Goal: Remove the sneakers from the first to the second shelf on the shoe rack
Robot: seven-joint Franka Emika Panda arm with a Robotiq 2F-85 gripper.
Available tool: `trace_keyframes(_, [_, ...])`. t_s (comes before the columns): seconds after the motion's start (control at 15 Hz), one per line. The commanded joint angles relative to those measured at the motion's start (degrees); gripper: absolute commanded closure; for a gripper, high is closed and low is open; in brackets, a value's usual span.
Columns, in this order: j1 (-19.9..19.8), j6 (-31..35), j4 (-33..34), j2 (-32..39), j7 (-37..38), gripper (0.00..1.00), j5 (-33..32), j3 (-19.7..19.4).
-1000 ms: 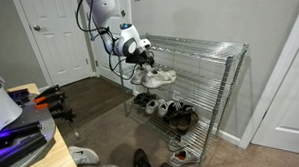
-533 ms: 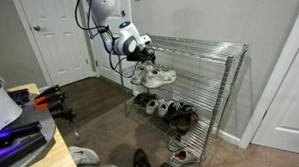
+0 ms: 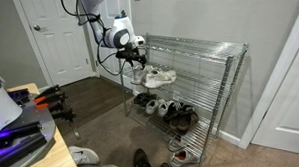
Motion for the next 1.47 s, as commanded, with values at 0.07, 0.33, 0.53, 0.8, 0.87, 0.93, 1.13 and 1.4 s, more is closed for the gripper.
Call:
trace_keyframes(0.07, [0.46, -7.82, -15.95, -12.85, 0.45, 0.0, 0.93, -0.2])
trace_keyframes(0.33, [-0.25, -15.24, -22.53, -20.83, -0.27, 0.0, 1.54, 0.35])
trace_keyframes(0.53, [-1.12, -20.4, -22.63, -23.64, -1.49, 0.0, 2.34, 0.52])
trace_keyframes(0.8, [-1.86, -25.44, -20.86, -25.25, -2.63, 0.0, 3.39, 0.24])
trace_keyframes(0.87, [-2.14, -26.18, -20.25, -25.15, -2.98, 0.0, 3.63, 0.16])
trace_keyframes(0.93, [-0.48, -23.92, -20.04, -23.69, -0.51, 0.0, 2.26, -0.76])
trace_keyframes(1.13, [-0.89, -24.63, -19.74, -24.04, -0.73, 0.0, 2.55, -0.84])
trace_keyframes(1.4, [-0.89, -24.65, -19.74, -24.04, -0.73, 0.0, 2.58, -0.83])
